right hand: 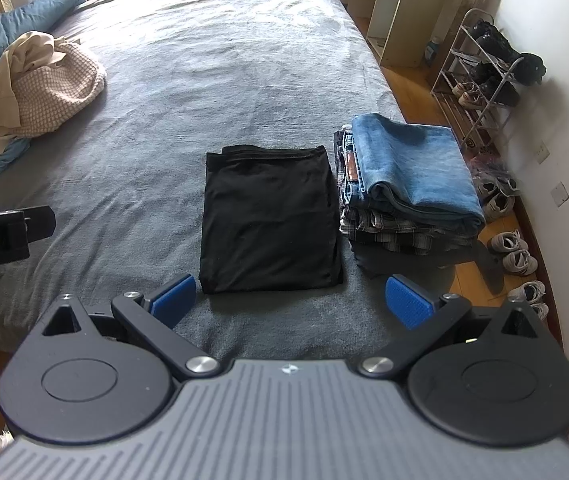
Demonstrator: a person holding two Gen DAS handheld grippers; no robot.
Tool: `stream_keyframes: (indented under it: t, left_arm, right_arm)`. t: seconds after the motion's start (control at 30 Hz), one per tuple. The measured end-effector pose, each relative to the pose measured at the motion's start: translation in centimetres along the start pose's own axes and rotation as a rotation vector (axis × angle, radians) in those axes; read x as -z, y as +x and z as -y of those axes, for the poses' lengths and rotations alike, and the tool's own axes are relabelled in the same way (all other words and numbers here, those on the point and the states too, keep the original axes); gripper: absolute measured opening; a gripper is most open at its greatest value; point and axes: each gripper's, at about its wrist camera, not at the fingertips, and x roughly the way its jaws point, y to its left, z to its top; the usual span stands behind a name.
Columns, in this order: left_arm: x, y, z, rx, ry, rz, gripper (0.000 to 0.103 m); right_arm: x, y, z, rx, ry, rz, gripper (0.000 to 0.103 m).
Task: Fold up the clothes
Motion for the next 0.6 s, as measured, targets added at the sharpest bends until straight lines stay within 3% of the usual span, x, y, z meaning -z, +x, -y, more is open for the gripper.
stream_keyframes:
  t: [0.6]
  left_arm:
    - [-0.38, 0.52, -0.36, -0.002, -0.006, -0.012, 0.102]
  right_arm:
    - [-0.05, 0.35, -0.10, -0.003, 0.002, -0.013, 0.102]
